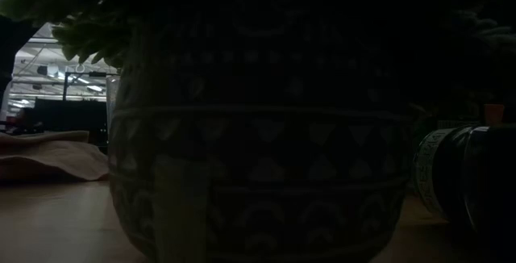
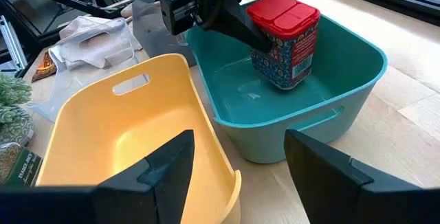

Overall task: Sort spices by type
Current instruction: Put the left red seasoning can into the blue bin

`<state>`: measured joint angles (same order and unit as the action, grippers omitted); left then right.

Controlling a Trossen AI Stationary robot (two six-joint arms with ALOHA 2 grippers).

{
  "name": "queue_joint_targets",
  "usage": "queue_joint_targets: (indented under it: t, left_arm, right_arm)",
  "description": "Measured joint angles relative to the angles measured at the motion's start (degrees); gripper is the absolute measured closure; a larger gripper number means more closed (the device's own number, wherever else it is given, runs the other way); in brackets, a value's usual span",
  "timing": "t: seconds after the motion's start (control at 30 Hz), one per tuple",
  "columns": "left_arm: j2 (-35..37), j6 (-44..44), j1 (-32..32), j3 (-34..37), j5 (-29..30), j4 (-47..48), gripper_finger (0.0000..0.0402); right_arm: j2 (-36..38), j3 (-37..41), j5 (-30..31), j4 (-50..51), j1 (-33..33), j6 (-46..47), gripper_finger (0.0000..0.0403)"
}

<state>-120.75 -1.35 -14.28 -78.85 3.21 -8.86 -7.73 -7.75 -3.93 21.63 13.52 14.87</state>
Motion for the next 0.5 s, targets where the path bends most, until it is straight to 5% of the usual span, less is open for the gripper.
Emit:
queue_joint_targets:
  t: [0.5]
  left_arm:
    - [0.0,-0.2,0.0,0.0,0.0,-0.8,0.019]
  right_arm:
    - [0.0,0.0,0.0,0.0,0.0,0.0,0.0175]
